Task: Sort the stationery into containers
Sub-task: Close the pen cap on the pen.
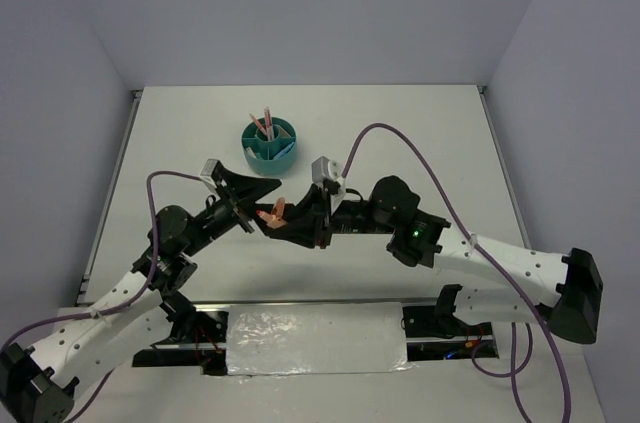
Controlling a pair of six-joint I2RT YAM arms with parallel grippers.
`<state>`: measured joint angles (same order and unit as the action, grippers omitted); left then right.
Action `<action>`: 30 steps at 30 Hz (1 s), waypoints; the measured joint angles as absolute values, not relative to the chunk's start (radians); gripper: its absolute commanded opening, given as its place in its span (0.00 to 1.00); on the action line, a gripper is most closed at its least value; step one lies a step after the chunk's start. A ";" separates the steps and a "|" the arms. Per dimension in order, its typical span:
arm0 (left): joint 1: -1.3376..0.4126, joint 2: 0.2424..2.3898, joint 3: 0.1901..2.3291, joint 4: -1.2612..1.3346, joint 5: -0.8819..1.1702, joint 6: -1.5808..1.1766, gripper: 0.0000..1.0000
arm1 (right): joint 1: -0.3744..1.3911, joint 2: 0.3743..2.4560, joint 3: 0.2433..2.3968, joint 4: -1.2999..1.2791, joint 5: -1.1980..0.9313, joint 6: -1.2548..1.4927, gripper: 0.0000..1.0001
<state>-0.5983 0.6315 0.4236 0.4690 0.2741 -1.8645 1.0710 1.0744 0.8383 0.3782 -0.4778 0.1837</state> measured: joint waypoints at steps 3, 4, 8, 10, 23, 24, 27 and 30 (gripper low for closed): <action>-0.650 0.648 0.424 0.501 0.263 -1.892 0.99 | 1.071 1.106 0.854 0.406 -0.512 0.181 0.00; -0.663 0.650 0.424 0.505 0.260 -1.895 0.98 | 1.071 1.119 0.861 0.413 -0.522 0.181 0.00; -0.672 0.646 0.419 0.547 0.225 -1.913 0.83 | 1.071 1.155 0.868 0.448 -0.559 0.194 0.00; -0.665 0.644 0.418 0.563 0.215 -1.912 0.71 | 1.071 1.151 0.841 0.485 -0.562 0.213 0.00; -0.628 0.735 0.427 0.634 0.256 -1.817 0.28 | 1.069 1.090 0.569 0.657 -0.516 0.318 0.00; -0.627 0.734 0.433 0.627 0.260 -1.803 0.28 | 1.069 1.087 0.565 0.665 -0.513 0.326 0.00; -0.627 0.728 0.454 0.604 0.268 -1.753 0.28 | 1.071 1.077 0.565 0.667 -0.498 0.352 0.00; -0.624 0.714 0.490 0.557 0.270 -1.673 0.25 | 1.071 1.063 0.568 0.651 -0.464 0.395 0.00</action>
<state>-0.6243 0.7136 0.4904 0.5571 0.2703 -1.6733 1.0714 1.0634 0.5678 0.6506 -0.4644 0.3954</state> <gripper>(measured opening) 0.283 0.260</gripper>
